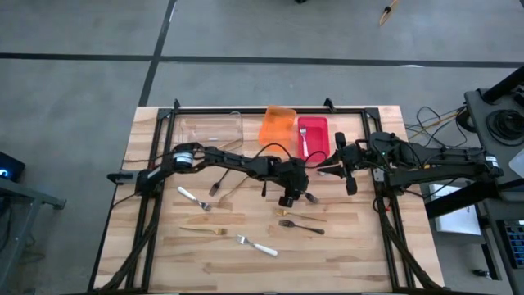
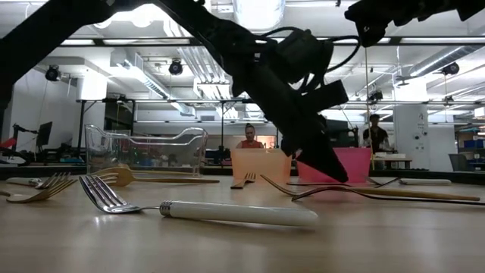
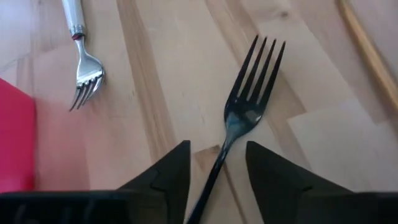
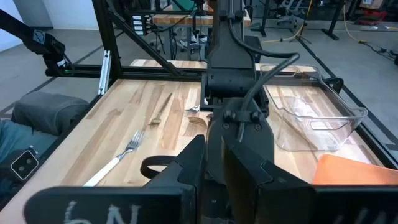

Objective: Sort silverware by color (type)
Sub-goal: Put the black fork into the orange bin

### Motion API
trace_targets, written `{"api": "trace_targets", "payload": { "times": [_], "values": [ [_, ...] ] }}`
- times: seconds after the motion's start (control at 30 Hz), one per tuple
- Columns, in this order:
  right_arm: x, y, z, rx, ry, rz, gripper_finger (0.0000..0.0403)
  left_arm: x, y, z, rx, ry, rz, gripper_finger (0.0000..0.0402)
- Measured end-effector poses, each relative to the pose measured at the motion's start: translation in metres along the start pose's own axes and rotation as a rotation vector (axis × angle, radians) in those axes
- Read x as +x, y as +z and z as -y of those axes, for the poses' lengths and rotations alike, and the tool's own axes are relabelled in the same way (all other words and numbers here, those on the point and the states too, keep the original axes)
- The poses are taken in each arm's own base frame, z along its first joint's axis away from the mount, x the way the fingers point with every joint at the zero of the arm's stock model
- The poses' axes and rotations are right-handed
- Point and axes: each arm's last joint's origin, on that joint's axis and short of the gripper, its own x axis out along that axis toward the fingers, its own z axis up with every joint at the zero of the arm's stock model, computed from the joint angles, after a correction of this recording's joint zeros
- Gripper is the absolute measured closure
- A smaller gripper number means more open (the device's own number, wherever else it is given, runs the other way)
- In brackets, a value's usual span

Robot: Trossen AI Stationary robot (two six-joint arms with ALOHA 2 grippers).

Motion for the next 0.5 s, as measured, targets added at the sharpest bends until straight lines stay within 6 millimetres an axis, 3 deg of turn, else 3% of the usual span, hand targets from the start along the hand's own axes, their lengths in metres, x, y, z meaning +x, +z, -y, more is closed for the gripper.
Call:
{"api": "trace_targets", "payload": {
  "times": [0.2, 0.5],
  "values": [
    [0.000, 0.000, 0.000, 0.000, 0.000, -0.002, 0.0360, 0.001, -0.007, -0.002, 0.019, -0.003, -0.019, 0.0228],
    [0.000, -0.001, 0.000, -0.001, 0.000, -0.002, 0.0360, 0.009, -0.017, -0.005, -0.009, -0.038, -0.022, 0.0240]
  ]
}}
